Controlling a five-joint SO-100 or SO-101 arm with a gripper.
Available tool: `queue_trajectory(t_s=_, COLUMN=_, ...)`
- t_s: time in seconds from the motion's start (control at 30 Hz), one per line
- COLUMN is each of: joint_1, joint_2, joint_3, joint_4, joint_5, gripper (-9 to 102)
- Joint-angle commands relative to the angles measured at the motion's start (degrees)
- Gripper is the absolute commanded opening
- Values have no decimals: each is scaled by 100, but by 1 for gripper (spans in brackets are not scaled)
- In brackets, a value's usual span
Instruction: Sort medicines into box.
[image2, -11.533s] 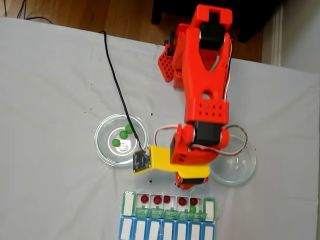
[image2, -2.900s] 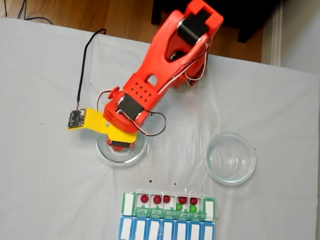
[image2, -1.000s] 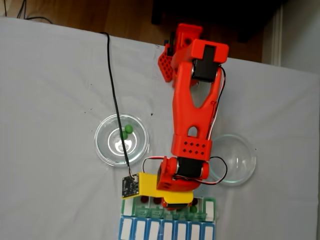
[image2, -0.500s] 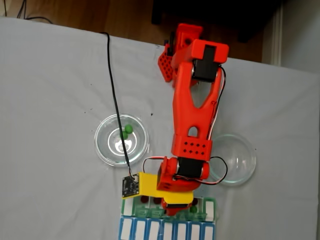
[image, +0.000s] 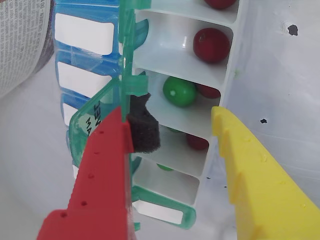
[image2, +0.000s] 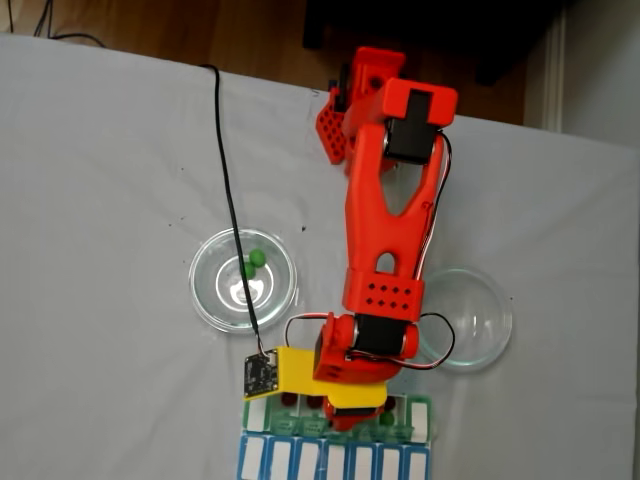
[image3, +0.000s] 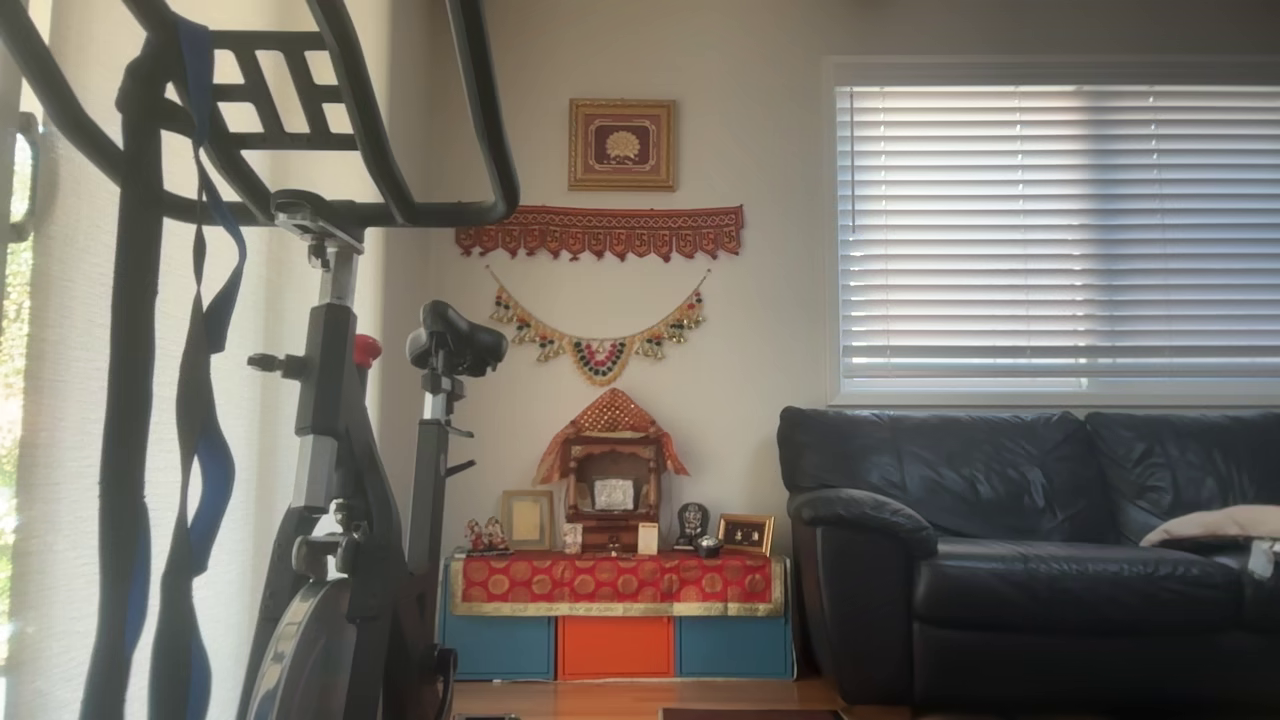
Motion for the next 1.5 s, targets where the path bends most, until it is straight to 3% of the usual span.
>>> queue_trajectory(t_s=0.0, joint_1=18, joint_2=800, joint_3=-26, joint_4=79, joint_5=-105, gripper=5)
queue_trajectory(t_s=0.4, joint_1=519, joint_2=2232, joint_3=976, joint_4=659, joint_5=-475, gripper=1)
queue_trajectory(t_s=0.63, joint_1=1345, joint_2=3226, joint_3=1811, joint_4=633, joint_5=-1406, gripper=1)
queue_trajectory(t_s=0.87, joint_1=2197, joint_2=2979, joint_3=1986, joint_4=1116, joint_5=-2698, gripper=2)
queue_trajectory(t_s=1.17, joint_1=2813, joint_2=2030, joint_3=1204, joint_4=2092, joint_5=-3533, gripper=2)
queue_trajectory(t_s=1.47, joint_1=3190, joint_2=1916, joint_3=1336, joint_4=1995, joint_5=-3964, gripper=2)
